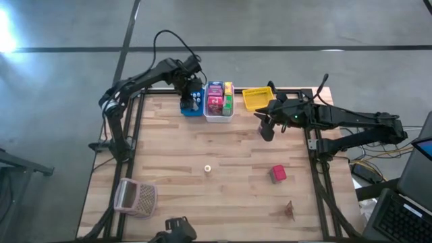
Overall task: Pick & Place Kitchen Items
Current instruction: Put the large black food coloring bottle into the blue bin
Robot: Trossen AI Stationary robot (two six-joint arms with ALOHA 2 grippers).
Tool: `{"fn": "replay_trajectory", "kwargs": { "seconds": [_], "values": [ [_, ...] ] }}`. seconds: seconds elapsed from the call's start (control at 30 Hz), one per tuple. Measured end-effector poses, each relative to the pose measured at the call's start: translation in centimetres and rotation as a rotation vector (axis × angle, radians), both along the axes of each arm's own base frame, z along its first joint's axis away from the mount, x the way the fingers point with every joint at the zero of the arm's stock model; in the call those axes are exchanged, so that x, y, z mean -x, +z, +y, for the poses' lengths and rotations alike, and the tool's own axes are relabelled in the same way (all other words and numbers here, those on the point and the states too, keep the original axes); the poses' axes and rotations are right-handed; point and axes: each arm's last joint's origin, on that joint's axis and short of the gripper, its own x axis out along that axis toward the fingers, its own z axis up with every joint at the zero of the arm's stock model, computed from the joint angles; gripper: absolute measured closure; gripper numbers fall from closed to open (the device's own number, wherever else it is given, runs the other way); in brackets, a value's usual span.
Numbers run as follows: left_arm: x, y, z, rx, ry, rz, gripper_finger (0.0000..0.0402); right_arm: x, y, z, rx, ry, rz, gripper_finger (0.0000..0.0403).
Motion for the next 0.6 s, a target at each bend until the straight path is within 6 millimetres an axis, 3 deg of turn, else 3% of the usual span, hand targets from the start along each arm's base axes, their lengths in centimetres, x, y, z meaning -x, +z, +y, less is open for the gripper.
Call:
{"fn": "replay_trajectory", "kwargs": {
  "seconds": [0.6],
  "values": [
    [-1.0,-2.1,0.5,0.008,-0.002,0.067,0.0271,0.0,0.0,0.0,0.006,0.003,0.003,0.0311]
  ]
}}
